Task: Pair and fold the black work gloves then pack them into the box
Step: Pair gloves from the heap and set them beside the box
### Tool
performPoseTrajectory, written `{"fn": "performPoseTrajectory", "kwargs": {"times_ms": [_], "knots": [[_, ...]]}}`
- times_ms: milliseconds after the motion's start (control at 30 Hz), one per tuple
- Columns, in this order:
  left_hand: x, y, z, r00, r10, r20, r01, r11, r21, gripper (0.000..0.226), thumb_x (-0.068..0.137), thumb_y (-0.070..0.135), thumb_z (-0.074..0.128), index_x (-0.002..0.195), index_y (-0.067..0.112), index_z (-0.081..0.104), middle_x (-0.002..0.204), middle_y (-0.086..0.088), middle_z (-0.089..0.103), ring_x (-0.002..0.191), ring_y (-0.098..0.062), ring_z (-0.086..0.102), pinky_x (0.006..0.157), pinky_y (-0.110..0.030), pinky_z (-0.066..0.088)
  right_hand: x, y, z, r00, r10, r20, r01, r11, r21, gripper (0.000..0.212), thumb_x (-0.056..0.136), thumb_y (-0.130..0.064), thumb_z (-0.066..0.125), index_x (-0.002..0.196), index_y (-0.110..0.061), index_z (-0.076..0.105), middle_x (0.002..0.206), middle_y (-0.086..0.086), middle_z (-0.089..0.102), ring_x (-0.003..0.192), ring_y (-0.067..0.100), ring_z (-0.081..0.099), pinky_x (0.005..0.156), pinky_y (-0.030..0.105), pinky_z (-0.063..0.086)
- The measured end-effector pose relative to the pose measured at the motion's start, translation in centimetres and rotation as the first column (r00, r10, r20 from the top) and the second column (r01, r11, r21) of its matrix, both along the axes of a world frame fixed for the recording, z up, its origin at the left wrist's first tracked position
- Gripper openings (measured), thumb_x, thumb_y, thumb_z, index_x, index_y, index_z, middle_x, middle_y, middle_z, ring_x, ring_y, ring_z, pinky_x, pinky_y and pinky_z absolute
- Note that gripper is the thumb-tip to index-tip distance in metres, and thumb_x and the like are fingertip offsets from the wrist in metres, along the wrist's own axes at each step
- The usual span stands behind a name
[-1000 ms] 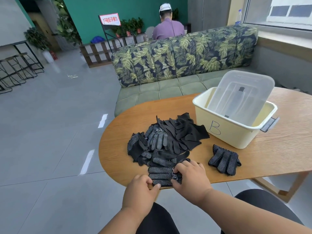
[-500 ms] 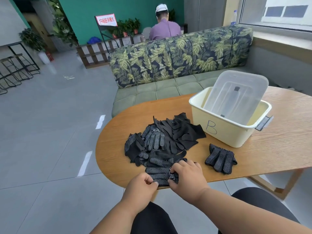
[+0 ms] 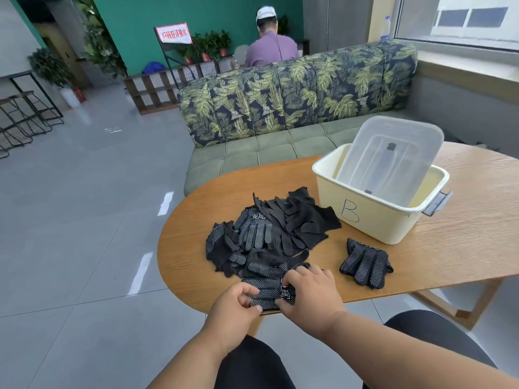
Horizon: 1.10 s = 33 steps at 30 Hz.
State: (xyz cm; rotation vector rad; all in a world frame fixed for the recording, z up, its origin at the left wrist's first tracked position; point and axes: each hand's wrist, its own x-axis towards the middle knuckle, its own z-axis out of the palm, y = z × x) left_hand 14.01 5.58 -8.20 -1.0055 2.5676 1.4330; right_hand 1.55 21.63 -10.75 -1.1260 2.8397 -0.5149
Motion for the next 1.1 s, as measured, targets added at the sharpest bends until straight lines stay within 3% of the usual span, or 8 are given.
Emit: {"fn": "performPoseTrajectory", "kwargs": {"times_ms": [133, 267, 367, 467, 533, 767, 933, 1100], "knots": [[0.0, 0.1, 0.3, 0.980, -0.193, 0.050, 0.197, 0.977, -0.077, 0.048, 0.088, 0.000, 0.061, 0.116, 0.039, 0.064, 0.100, 0.014, 0.071, 0.072, 0.007, 0.062, 0.069, -0.015, 0.048, -0.1, 0.0, 0.1, 1.000, 0.006, 0.006, -0.006, 1.000, 0.010, 0.046, 0.081, -0.069, 0.055, 0.113, -0.036, 0.060, 0.110, -0.013, 0.062, 0.112, 0.020, 0.052, 0.095, 0.039, 0.036], [-0.7, 0.1, 0.5, 0.963, -0.256, 0.089, 0.271, 0.919, -0.287, 0.043, 0.092, 0.006, 0.061, 0.117, 0.041, 0.067, 0.114, 0.023, 0.055, 0.101, -0.003, 0.060, 0.089, -0.021, 0.048, -0.2, -0.1, -0.4, 1.000, 0.007, -0.025, -0.007, 1.000, -0.008, 0.048, 0.076, -0.070, 0.052, 0.109, -0.036, 0.061, 0.104, -0.013, 0.063, 0.107, 0.021, 0.054, 0.092, 0.040, 0.039], [-1.3, 0.1, 0.6, 0.957, -0.285, 0.058, 0.289, 0.903, -0.319, 0.022, 0.095, 0.021, 0.067, 0.109, 0.038, 0.071, 0.105, 0.020, 0.058, 0.094, -0.002, 0.059, 0.088, -0.022, 0.049, -0.3, 0.1, -0.6, 0.999, 0.020, -0.037, -0.021, 1.000, -0.014, 0.049, 0.075, -0.070, 0.050, 0.109, -0.036, 0.060, 0.103, -0.012, 0.063, 0.106, 0.021, 0.054, 0.092, 0.040, 0.040], [-1.8, 0.2, 0.8, 0.959, -0.284, 0.014, 0.276, 0.918, -0.284, 0.008, 0.095, 0.030, 0.067, 0.100, 0.036, 0.071, 0.080, 0.015, 0.060, 0.070, 0.002, 0.056, 0.066, -0.012, 0.043, -0.3, 0.3, -0.7, 0.998, 0.041, -0.037, -0.042, 0.999, -0.023, 0.049, 0.076, -0.069, 0.051, 0.111, -0.037, 0.059, 0.105, -0.013, 0.064, 0.106, 0.021, 0.054, 0.094, 0.040, 0.040], [-2.1, 0.2, 0.7, 0.957, -0.291, 0.011, 0.282, 0.918, -0.279, 0.007, 0.095, 0.033, 0.066, 0.099, 0.036, 0.070, 0.072, 0.013, 0.058, 0.063, 0.002, 0.052, 0.060, -0.013, 0.039, -0.3, 0.4, -0.7, 0.998, 0.056, -0.043, -0.058, 0.998, -0.028, 0.048, 0.078, -0.067, 0.050, 0.114, -0.036, 0.059, 0.106, -0.014, 0.064, 0.107, 0.021, 0.054, 0.095, 0.040, 0.040], [-3.6, 1.1, 0.7, 0.965, -0.261, 0.004, 0.247, 0.911, -0.329, 0.013, 0.095, 0.033, 0.066, 0.106, 0.040, 0.066, 0.083, 0.011, 0.061, 0.074, -0.001, 0.057, 0.065, -0.014, 0.041, -0.3, 0.8, -1.1, 0.997, 0.042, -0.072, -0.048, 0.995, -0.084, 0.035, 0.078, -0.047, 0.052, 0.109, -0.034, 0.060, 0.095, -0.015, 0.067, 0.094, 0.020, 0.057, 0.086, 0.039, 0.043], [-3.9, 2.3, -0.3, 0.984, -0.177, -0.004, 0.165, 0.929, -0.331, 0.038, 0.091, 0.031, 0.071, 0.121, 0.041, 0.051, 0.082, 0.010, 0.066, 0.077, -0.001, 0.062, 0.067, -0.020, 0.046, -0.8, 0.6, -1.7, 0.991, -0.036, -0.127, 0.015, 0.986, -0.163, 0.019, 0.078, -0.032, 0.059, 0.096, -0.037, 0.062, 0.074, -0.017, 0.068, 0.077, 0.016, 0.059, 0.070, 0.036, 0.044], [-3.6, 3.2, -1.8, 0.987, -0.119, -0.105, 0.056, 0.880, -0.472, 0.028, 0.089, 0.028, 0.074, 0.094, 0.036, 0.048, 0.086, 0.015, 0.057, 0.085, -0.004, 0.054, 0.073, -0.023, 0.045, -1.7, 0.8, -1.8, 0.995, -0.033, -0.099, 0.017, 0.987, -0.157, 0.029, 0.073, -0.034, 0.074, 0.099, -0.039, 0.063, 0.080, -0.015, 0.066, 0.083, 0.018, 0.061, 0.072, 0.037, 0.047]]}}
